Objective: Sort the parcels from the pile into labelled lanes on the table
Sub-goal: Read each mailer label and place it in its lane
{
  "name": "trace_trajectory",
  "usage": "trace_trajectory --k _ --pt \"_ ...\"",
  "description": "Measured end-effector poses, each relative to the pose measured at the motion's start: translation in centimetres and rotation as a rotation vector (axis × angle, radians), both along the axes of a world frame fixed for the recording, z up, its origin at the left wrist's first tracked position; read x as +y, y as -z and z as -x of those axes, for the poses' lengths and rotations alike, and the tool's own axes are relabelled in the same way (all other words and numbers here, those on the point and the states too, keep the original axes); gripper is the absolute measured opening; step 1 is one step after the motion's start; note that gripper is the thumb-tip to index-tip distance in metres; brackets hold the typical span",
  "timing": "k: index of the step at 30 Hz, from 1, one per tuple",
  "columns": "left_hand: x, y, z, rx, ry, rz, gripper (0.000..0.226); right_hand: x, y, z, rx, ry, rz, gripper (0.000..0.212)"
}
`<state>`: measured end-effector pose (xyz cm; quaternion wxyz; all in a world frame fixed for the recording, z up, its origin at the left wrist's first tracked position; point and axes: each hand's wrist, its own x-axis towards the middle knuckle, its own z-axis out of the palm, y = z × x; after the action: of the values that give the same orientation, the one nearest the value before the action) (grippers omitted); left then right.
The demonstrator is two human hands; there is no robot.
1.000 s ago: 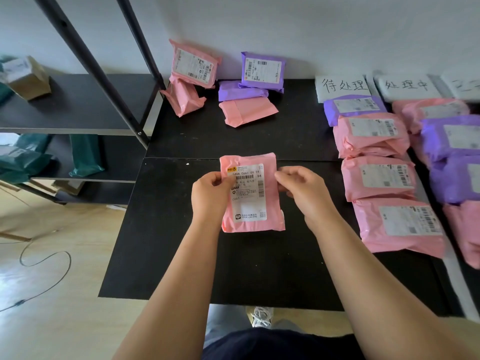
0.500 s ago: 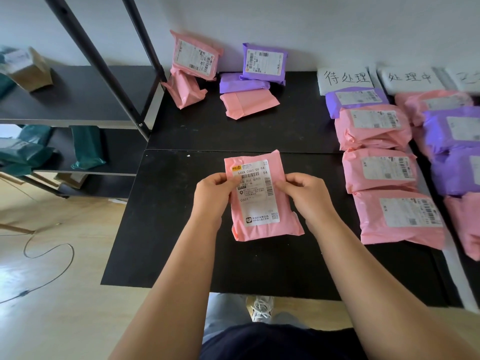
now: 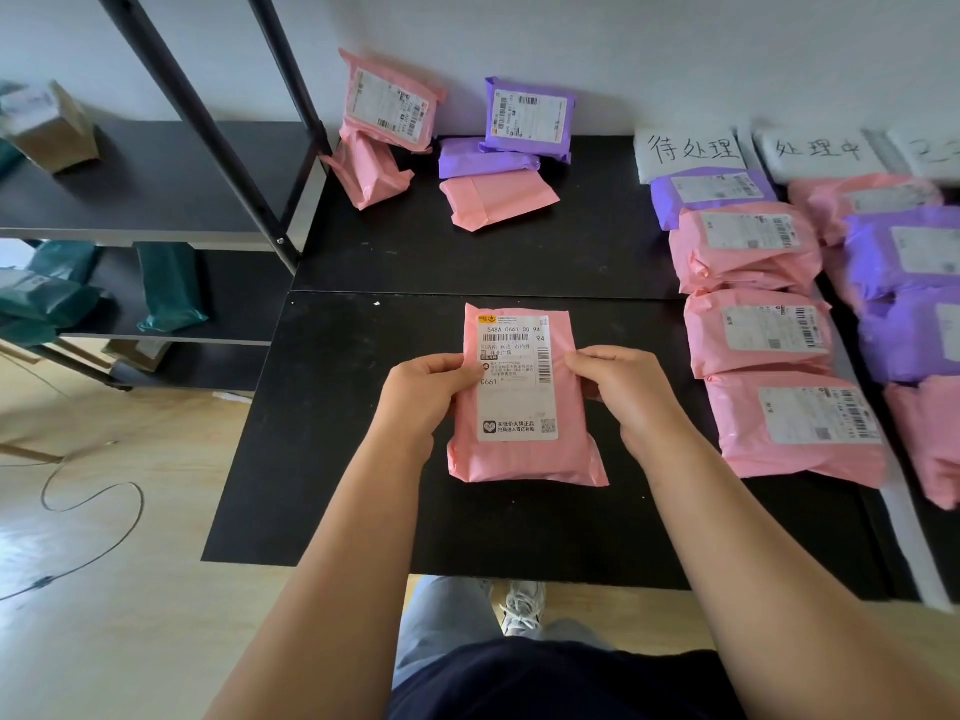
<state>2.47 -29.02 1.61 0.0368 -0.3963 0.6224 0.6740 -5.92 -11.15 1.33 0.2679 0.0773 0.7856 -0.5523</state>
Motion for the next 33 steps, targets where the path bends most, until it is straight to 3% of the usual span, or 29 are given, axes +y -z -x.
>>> trace_trajectory --k 5,12,19,26,33 --pt "0.0 -0.3 0.0 0.018 0.046 0.065 0.012 0.0 -0.1 -0.2 0.032 0.005 0.023 0.012" --pt "0.3 -0.7 -0.5 0.078 0.196 0.165 0.011 0.0 -0.9 0.4 0.157 0.056 0.022 0.026" --pt "0.1 -0.8 -0.5 0.089 0.21 0.185 0.012 0.4 -0.7 0.1 0.143 0.082 0.073 0.032" --pt "1.3 -1.3 0.1 0.211 0.036 0.115 0.016 1.2 -1.1 -0.1 0.168 0.036 0.107 0.022" --pt "1.9 -1.7 0.5 0.186 -0.081 0.09 0.014 1.7 -0.8 -0.2 0.147 0.009 0.106 0.022"
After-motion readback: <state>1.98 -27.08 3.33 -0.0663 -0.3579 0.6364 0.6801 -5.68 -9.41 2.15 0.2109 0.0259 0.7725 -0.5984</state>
